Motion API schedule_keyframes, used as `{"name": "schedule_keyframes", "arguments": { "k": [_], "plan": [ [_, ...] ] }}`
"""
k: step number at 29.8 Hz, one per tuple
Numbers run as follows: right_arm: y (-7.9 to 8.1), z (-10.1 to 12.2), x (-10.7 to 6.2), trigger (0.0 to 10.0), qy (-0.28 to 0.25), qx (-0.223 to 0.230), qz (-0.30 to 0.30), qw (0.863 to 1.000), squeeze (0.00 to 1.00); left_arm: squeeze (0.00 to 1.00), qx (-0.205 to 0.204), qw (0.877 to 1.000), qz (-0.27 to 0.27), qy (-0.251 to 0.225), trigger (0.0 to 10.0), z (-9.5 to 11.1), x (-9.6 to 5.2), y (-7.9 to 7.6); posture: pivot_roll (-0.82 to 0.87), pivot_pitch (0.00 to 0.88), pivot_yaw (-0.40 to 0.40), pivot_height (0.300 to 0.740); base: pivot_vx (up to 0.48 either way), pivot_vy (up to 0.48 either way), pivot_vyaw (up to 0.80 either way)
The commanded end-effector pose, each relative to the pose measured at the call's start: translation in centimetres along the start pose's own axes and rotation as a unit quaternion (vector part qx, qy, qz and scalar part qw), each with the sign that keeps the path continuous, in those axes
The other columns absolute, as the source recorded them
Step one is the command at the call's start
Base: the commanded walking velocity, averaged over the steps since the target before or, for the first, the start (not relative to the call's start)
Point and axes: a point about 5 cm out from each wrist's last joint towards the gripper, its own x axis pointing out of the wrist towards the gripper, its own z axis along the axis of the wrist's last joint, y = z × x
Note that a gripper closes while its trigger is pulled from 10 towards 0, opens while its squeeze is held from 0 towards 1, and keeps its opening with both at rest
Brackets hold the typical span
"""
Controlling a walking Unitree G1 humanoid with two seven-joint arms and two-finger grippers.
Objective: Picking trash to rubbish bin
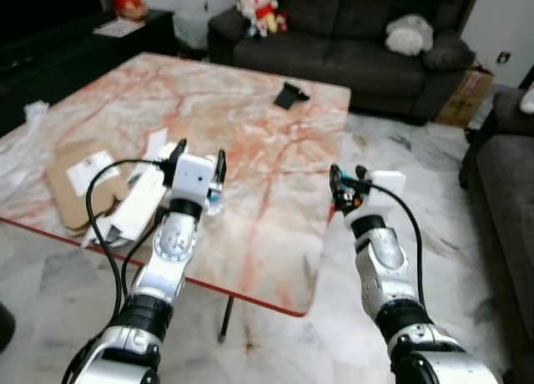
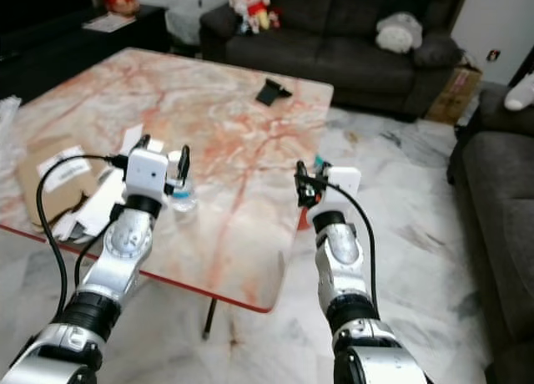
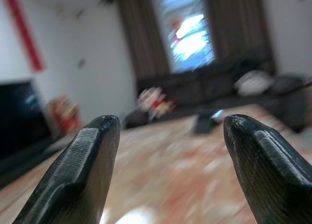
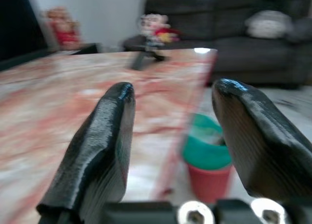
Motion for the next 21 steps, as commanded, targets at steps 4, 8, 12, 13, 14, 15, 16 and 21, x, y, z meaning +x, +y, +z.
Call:
{"name": "schedule_keyframes", "arguments": {
  "k": [4,8,12,13,14,15,16,21],
  "plan": [
    [0.9,0.5,0.5,10.0,-0.008,0.006,0.008,1.000,0.00,0.00,0.017,1.000,0.002,-0.017,10.0,1.1,0.9,0.8,0.22,0.000,-0.077,0.740,0.000,0.000,0.00],
    [0.9,0.4,0.5,10.0,-0.008,0.006,0.008,1.000,0.00,0.00,0.015,1.000,0.001,0.000,10.0,0.5,0.8,0.7,0.22,0.000,-0.077,0.740,0.000,0.000,0.00],
    [0.6,0.4,0.4,10.0,-0.008,0.005,0.005,1.000,0.00,0.00,0.019,0.999,0.017,0.042,10.0,-0.7,0.8,1.4,0.21,0.000,-0.075,0.740,0.000,0.000,0.00],
    [0.5,0.4,0.4,10.0,-0.008,0.005,0.004,1.000,0.00,0.18,0.018,0.999,0.020,0.047,10.0,-0.9,0.7,1.6,0.21,0.000,-0.075,0.740,0.000,0.000,0.00],
    [0.5,0.4,0.4,10.0,-0.008,0.005,0.004,1.000,0.00,0.84,0.016,0.998,0.023,0.053,10.0,-1.1,0.7,1.9,0.21,0.000,-0.075,0.740,0.000,0.000,0.00],
    [0.5,0.4,0.4,10.0,-0.008,0.005,0.003,1.000,0.00,1.00,0.013,0.998,0.026,0.057,10.0,-1.3,0.7,2.1,0.21,0.000,-0.075,0.740,0.000,0.000,0.00],
    [0.5,0.4,0.4,10.0,-0.008,0.005,0.003,1.000,0.00,1.00,0.010,0.998,0.030,0.061,10.0,-1.4,0.6,2.3,0.21,0.000,-0.075,0.740,0.000,0.000,0.00],
    [0.6,0.4,0.4,10.0,-0.006,0.005,0.005,1.000,0.00,1.00,0.004,0.995,0.042,0.085,10.0,-2.3,0.6,3.4,0.22,0.000,-0.079,0.740,0.000,0.000,0.00]
  ]
}}
